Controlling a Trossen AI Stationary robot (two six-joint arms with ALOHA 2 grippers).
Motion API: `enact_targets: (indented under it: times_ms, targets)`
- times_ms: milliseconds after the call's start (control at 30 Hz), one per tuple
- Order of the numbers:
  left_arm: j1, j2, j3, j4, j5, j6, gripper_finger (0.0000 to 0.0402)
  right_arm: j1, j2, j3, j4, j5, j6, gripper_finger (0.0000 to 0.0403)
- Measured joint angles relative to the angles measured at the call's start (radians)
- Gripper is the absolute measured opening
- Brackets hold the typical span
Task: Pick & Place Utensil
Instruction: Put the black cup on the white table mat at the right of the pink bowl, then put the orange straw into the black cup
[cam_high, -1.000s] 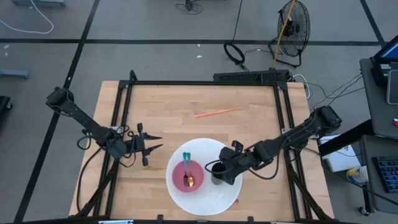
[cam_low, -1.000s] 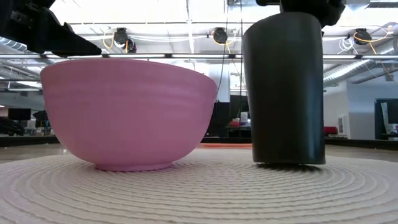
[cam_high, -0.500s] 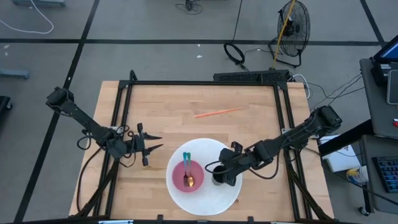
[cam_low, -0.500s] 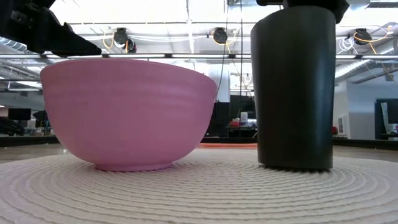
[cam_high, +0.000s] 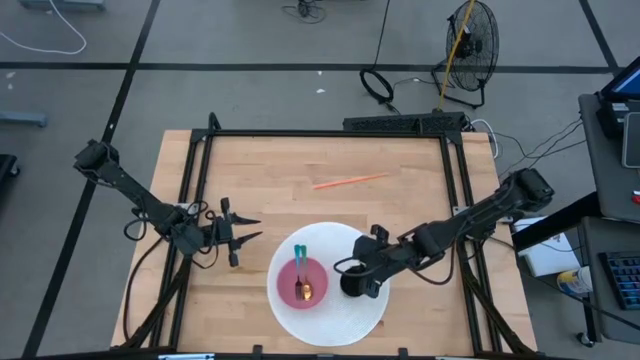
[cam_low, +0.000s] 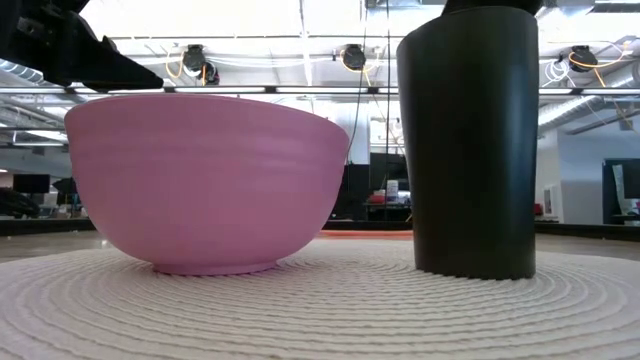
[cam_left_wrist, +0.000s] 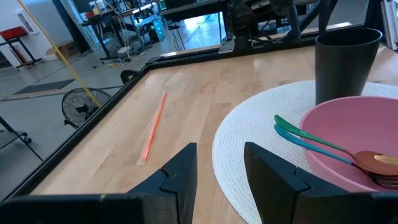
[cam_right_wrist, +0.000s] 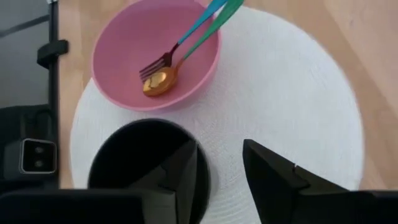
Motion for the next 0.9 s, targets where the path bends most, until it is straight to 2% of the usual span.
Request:
enact_targets:
  times_ms: [133, 233, 333, 467, 533, 767, 900]
  targets:
    - [0.0, 0.0, 0.0, 0.0, 0.0, 0.0, 0.0136, -0.001, -0.021, 0.0, 0.008, 0.04, -0.042, 0.0144]
    - [0.0, 0.0, 0.0, -0.001, 0.0, 0.0, 0.0136, -0.002, -0.049, 0.0, 0.013, 0.07, -0.134, 0.0152]
    - [0.0, 0.0, 0.0, -0.001, 0.0, 0.004, 0.0136, -0.01, -0.078, 0.0, 0.013, 0.145, -0.251, 0.0155]
    - [0.0, 0.0, 0.0, -0.002, 0.0, 0.0, 0.0136, -0.08, -0.113, 0.001, 0.01, 0.19, -0.392, 0.0151]
    - [0.0, 0.0, 0.0, -0.003, 0.0, -0.005, 0.0136, -0.147, -0.123, 0.001, 0.014, 0.146, -0.447, 0.0148]
    - [0.0, 0.0, 0.0, -0.007, 0.0, -0.003, 0.0136, -0.443, -0.123, 0.001, 0.053, -0.176, -0.704, 0.0143]
    - [0.0, 0.0, 0.0, -0.007, -0.001, 0.007, 0.0136, -0.614, -0.122, 0.001, 0.068, -0.301, -0.834, 0.0143]
